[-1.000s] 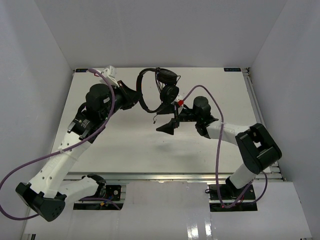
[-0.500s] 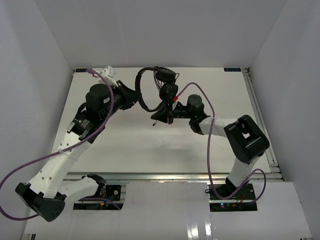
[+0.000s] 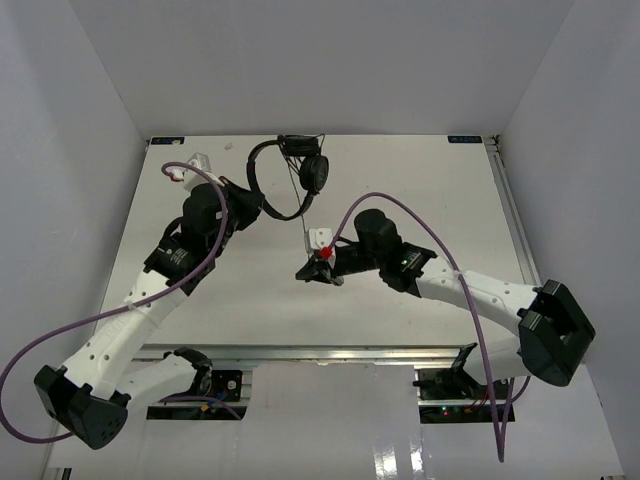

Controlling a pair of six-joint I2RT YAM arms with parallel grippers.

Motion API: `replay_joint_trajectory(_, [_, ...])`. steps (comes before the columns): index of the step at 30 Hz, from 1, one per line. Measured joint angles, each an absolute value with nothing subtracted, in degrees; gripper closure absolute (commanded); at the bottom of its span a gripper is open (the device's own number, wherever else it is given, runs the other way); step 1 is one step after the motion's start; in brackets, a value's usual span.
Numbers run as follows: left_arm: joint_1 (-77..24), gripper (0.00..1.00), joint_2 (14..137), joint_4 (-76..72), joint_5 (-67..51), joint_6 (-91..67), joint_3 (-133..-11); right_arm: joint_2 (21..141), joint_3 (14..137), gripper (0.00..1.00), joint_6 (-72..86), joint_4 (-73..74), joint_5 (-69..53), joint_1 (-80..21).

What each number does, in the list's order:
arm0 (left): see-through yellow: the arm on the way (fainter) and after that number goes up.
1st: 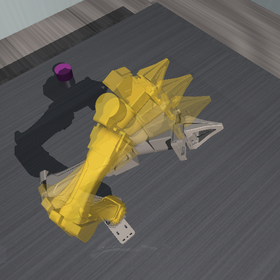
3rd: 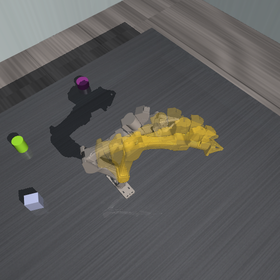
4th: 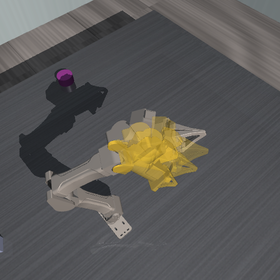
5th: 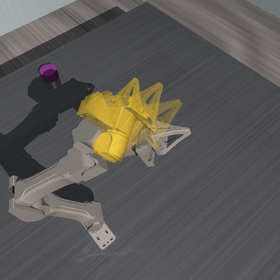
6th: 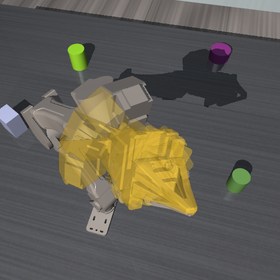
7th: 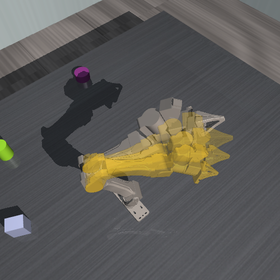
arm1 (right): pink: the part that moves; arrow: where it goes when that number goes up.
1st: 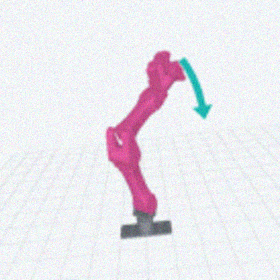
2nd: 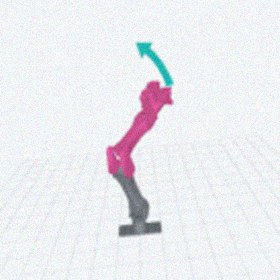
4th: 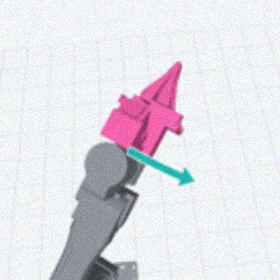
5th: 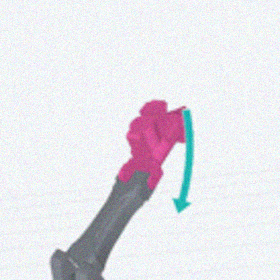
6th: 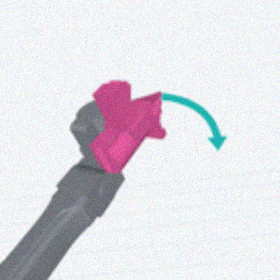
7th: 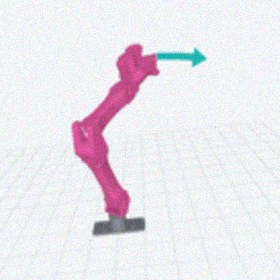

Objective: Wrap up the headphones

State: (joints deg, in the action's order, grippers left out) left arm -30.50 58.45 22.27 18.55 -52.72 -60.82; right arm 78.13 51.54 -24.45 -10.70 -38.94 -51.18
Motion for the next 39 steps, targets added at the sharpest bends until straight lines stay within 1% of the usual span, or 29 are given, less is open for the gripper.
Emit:
replay_joint_trajectory(4, [-30.6,1.0,60.0,22.2,20.5,-53.3,-57.5,77.6,56.1,0.92,-32.0,4.9,-31.8,-52.5])
replay_joint_trajectory(7, [-30.6,1.0,61.8,22.9,21.8,-52.4,-56.4,77.3,58.4,0.92,-36.2,13.1,-24.8,-52.7])
replay_joint_trajectory(10, [-30.6,1.0,63.1,23.4,23.0,-49.7,-55.3,75.7,59.1,0.92,-40.7,19.5,-16.9,-53.1])
replay_joint_trajectory(14, [-30.5,1.0,66.4,23.1,22.7,-45.8,-52.5,73.7,59.2,0.92,-46.0,24.1,-7.0,-53.7])
replay_joint_trajectory(19, [-30.6,1.0,74.1,23.2,19.4,-42.2,-50.1,73.5,61.1,0.92,-51.8,25.2,4.5,-54.0])
replay_joint_trajectory(22, [-30.6,1.0,78.9,23.0,15.7,-39.8,-50.0,73.8,62.1,0.92,-54.9,24.2,9.5,-54.3])
replay_joint_trajectory(26, [-31.2,1.0,82.3,22.5,10.4,-36.7,-50.4,75.9,62.1,0.92,-58.4,22.1,14.0,-55.4])
replay_joint_trajectory(33, [-31.7,1.0,84.0,20.2,0.1,-29.3,-49.8,82.2,61.9,0.92,-62.7,14.3,16.4,-56.1])
replay_joint_trajectory(39, [-31.7,1.0,81.4,18.1,-5.9,-25.0,-46.4,87.1,61.9,0.92,-63.2,11.4,13.3,-54.5])
